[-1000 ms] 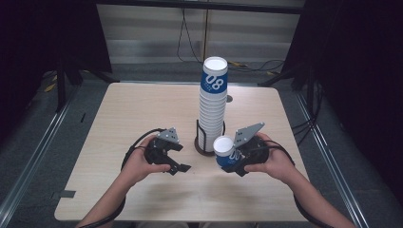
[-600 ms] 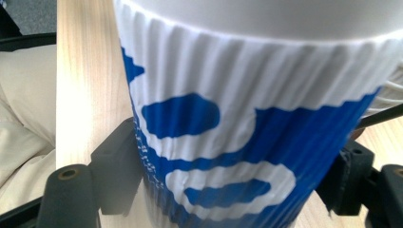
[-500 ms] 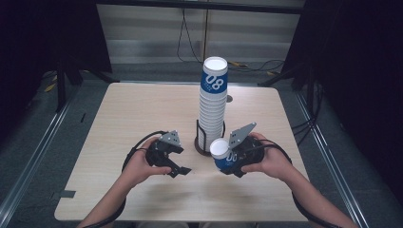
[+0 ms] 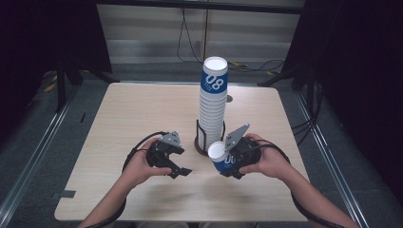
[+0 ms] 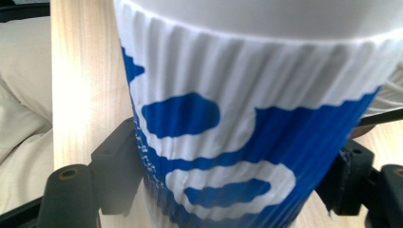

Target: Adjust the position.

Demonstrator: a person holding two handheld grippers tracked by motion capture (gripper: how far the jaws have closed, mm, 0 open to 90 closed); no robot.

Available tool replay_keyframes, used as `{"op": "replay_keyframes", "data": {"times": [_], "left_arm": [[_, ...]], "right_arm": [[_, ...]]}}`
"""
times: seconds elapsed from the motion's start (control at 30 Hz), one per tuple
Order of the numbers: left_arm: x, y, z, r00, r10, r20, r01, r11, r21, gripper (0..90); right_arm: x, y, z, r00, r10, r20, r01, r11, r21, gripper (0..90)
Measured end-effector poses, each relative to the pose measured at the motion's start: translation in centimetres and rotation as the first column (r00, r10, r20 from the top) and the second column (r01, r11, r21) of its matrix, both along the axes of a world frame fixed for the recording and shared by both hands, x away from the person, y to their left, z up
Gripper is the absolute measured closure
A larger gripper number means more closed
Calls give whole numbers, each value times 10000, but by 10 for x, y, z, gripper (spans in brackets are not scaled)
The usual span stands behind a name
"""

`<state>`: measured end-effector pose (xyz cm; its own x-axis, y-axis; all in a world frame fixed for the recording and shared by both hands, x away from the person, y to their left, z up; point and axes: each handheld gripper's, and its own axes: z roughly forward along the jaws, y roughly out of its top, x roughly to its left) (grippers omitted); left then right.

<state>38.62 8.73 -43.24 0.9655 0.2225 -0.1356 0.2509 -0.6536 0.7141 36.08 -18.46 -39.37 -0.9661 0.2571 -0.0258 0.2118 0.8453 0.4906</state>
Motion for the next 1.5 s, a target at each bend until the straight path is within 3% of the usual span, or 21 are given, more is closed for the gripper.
{"op": "replay_keyframes", "data": {"times": [0.3, 0.33, 0.37, 0.4, 0.7, 0.93, 1.5], "left_arm": [[0, -3, 1, 9999, -167, -35, 167, 9999, 41, 158], [-1, -4, 0, 9999, -11, -126, 8, 9999, -172, 158], [-1, -3, 1, 9999, -129, -94, 128, 9999, -24, 158], [-1, -3, 1, 9999, -117, -82, 117, 9999, -96, 158], [-1, -5, 2, 9999, -42, -109, 39, 9996, -274, 158], [-1, -7, 4, 9997, -215, -90, 214, 9997, -84, 158], [-2, -12, 5, 9995, -270, -131, 263, 9985, -474, 157]], "right_arm": [[2, 5, 3, 9997, 223, -25, -224, 9985, -504, 220], [2, 5, 3, 9996, 278, -26, -279, 9980, -571, 220], [1, 6, 3, 9999, 120, -119, -128, 9973, -724, 220], [2, 7, 3, 9994, 340, -51, -343, 9974, -634, 219], [1, 13, 4, 9990, 406, -167, -423, 9919, -1198, 220], [1, 17, 5, 9983, 512, -267, -546, 9871, -1507, 220], [2, 22, 0, 9962, 810, -335, -855, 9823, -1666, 221]]}}
